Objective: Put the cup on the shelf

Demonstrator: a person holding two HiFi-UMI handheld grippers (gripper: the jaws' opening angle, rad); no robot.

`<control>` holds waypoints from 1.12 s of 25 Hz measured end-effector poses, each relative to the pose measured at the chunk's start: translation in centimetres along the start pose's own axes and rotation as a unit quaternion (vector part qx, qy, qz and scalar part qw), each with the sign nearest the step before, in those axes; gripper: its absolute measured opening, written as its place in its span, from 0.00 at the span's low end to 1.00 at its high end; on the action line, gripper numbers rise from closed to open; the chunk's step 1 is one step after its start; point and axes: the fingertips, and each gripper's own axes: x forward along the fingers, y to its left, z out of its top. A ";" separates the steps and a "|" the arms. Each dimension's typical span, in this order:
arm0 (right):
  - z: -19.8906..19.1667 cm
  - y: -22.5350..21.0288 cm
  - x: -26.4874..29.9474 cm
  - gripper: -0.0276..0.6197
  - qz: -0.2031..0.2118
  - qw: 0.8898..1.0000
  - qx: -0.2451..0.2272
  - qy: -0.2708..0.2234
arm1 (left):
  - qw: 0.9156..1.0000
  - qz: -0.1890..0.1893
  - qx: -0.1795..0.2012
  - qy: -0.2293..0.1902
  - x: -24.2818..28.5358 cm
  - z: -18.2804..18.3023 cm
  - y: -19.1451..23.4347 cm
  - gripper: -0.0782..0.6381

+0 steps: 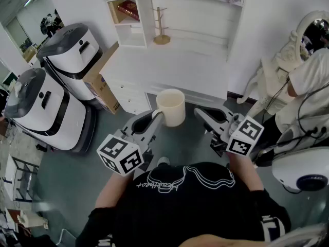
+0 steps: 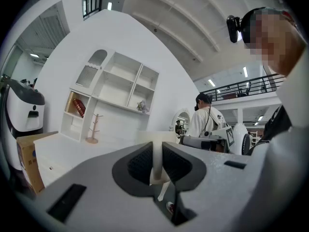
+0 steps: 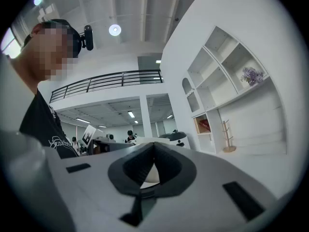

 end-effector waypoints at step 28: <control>0.2 -14.1 8.8 0.05 -0.043 0.998 0.043 0.002 | 0.999 -0.017 -0.029 0.026 10.4 1.1 12.8 0.17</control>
